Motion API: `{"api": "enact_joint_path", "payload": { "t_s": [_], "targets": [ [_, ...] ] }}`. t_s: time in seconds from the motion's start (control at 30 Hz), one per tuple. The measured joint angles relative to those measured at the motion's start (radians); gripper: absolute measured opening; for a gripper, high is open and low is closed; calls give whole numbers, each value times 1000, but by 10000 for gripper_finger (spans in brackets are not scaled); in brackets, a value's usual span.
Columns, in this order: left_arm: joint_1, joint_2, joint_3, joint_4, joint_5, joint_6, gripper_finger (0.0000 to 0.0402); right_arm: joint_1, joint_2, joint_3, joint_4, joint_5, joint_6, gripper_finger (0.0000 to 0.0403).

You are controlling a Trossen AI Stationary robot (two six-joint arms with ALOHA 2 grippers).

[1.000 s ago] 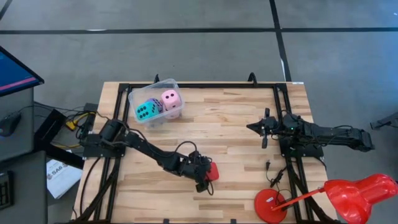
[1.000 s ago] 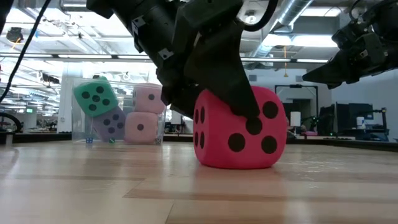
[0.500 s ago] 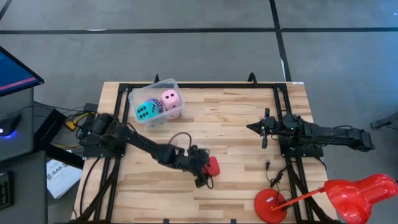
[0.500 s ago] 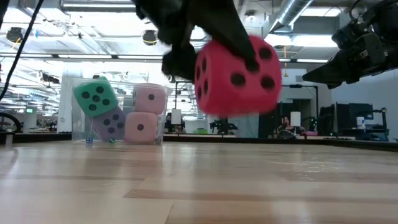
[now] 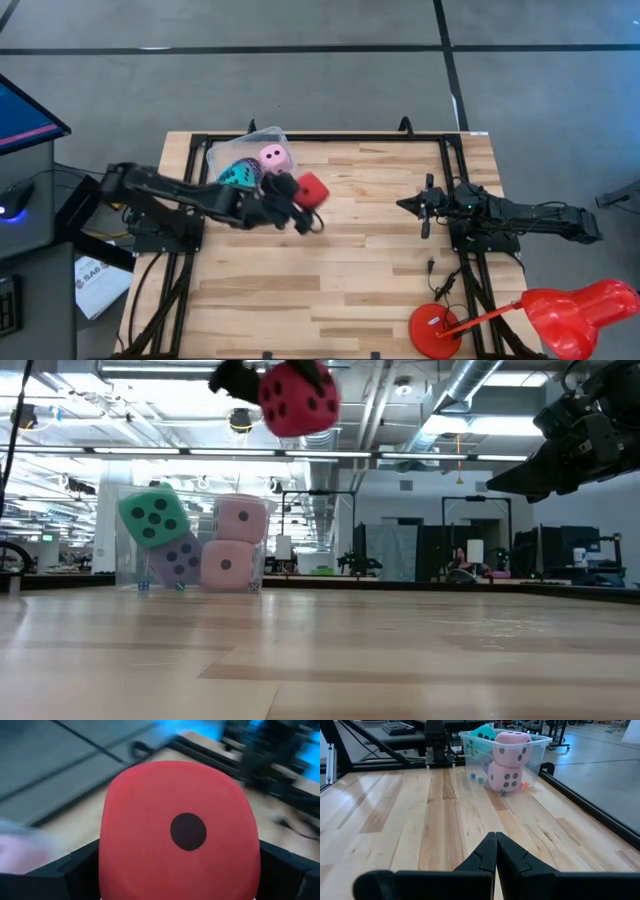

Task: Pick & Place Dice
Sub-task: Put the large red dice into the transparent container

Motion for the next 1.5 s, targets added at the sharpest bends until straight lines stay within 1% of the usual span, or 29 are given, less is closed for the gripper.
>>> {"api": "enact_joint_path", "payload": {
  "t_s": [0.07, 0.2, 0.3, 0.4, 0.57, 0.67, 0.77, 0.9, 1.0, 1.03, 1.17, 1.23, 1.3, 1.5],
  "targets": [
    [17, -37, 0, -53, -77, -11, 372, 0, 0, 0, 0, -1, 0, 2],
    [59, -94, 0, -167, -216, -102, 371, 0, 0, 0, 0, -1, 0, 2],
    [100, -117, 0, -264, -285, -189, 374, 0, 0, 0, -1, -1, 0, 2],
    [152, -123, 0, -348, -314, -264, 374, 0, 0, 0, -1, -2, 0, 2],
    [257, -118, 0, -466, -310, -369, 372, 0, 0, 0, -1, -2, 0, 2],
    [319, -112, 0, -526, -291, -431, 375, 0, 0, 0, -1, -2, 0, 2],
    [376, -114, -6, -560, -279, -461, 374, 0, 0, 0, -1, -2, 0, 2],
    [441, -116, -72, -559, -269, -494, 372, 0, 0, 0, -1, -2, 0, 2],
    [483, -118, -143, -537, -209, -533, 377, 0, 0, 0, -1, -2, 0, 2],
    [494, -117, -167, -526, -186, -535, 379, 0, 0, 0, -1, -2, 0, 2],
    [517, -118, -221, -500, -188, -534, 388, 0, 0, 0, -1, -2, 0, 2],
    [521, -118, -224, -506, -182, -531, 391, 0, 0, 0, -1, -2, 0, 2],
    [520, -118, -224, -479, -180, -530, 393, 0, 0, 0, -1, -2, 0, 2],
    [520, -118, -224, -465, -181, -518, 390, 0, 0, 0, -1, -2, 0, 2]
  ]
}}
